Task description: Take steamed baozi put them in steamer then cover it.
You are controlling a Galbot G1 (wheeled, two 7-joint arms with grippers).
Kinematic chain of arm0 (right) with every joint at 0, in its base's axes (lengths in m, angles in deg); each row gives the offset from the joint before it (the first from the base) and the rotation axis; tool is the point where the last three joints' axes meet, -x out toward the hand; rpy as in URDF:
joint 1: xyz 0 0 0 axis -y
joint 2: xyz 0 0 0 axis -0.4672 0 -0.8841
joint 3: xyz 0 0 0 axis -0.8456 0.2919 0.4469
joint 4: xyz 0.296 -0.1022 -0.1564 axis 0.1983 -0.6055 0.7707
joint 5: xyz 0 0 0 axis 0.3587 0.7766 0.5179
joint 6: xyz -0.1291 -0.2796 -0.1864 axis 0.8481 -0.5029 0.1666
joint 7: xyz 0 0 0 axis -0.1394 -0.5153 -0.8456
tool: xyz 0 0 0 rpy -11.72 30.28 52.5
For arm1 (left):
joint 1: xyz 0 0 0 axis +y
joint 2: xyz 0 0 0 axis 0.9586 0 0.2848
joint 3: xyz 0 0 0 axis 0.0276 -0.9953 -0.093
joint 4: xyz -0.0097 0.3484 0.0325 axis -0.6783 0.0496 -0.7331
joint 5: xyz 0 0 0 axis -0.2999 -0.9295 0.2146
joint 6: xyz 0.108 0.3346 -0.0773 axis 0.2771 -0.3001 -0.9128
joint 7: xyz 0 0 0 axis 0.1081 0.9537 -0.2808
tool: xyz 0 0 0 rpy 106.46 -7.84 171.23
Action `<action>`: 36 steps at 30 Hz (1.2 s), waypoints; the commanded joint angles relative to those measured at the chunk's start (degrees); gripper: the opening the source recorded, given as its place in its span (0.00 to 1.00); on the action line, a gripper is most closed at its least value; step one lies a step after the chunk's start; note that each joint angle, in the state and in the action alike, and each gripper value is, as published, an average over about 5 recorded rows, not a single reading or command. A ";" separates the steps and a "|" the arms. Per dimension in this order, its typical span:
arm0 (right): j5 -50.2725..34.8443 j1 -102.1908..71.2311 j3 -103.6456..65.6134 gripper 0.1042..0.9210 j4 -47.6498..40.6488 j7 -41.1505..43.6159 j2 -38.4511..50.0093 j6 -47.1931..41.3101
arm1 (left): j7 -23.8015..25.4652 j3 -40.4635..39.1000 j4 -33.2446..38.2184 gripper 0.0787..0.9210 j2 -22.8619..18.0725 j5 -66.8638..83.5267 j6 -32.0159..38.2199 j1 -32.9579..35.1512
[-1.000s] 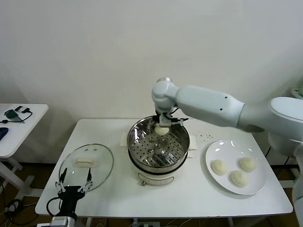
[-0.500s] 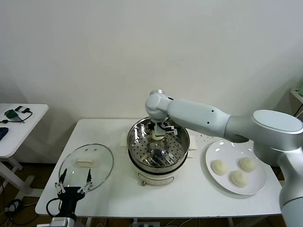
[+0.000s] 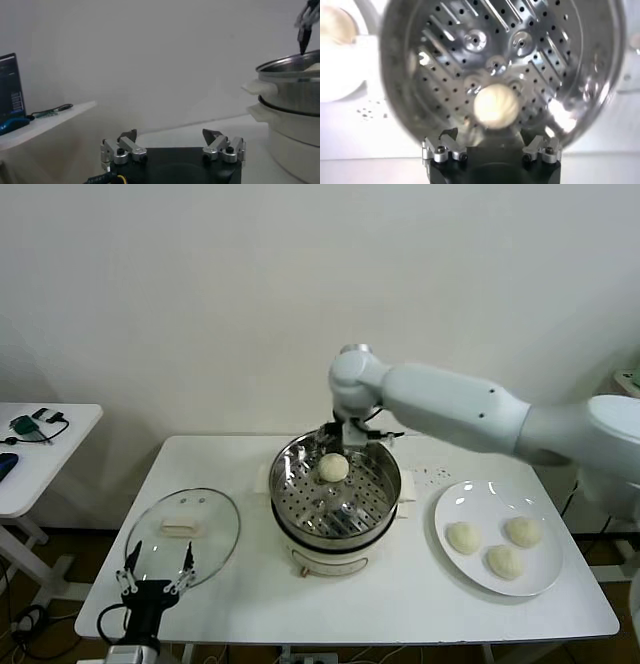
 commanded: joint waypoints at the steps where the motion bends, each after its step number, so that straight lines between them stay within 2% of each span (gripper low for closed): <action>1: -26.18 13.41 13.12 0.88 4.48 -3.59 13.51 -18.78 | 0.15 -0.52 0.72 0.88 -0.29 -0.95 -0.04 0.20; 4: -30.97 12.50 14.25 0.88 4.56 -1.92 19.41 -27.41 | 0.14 -0.52 0.55 0.88 -0.08 -0.87 -0.03 0.37; 7: -32.53 8.94 13.94 0.88 3.81 -0.28 24.64 -31.15 | 0.10 -0.41 0.45 0.88 0.11 -0.68 -0.16 0.55; 14: -26.09 -12.52 0.22 0.88 2.20 0.70 31.59 -33.49 | 0.00 -0.04 0.50 0.88 0.13 -0.53 -0.29 0.55; 24: -15.71 -36.77 -17.85 0.88 -2.54 0.01 28.51 -34.32 | -0.15 0.31 0.31 0.88 -0.15 -0.56 -0.03 1.61; 36: -12.49 -42.04 -22.31 0.88 -10.08 -0.50 20.80 -34.11 | -0.20 0.90 -0.15 0.88 -0.12 0.51 0.13 2.57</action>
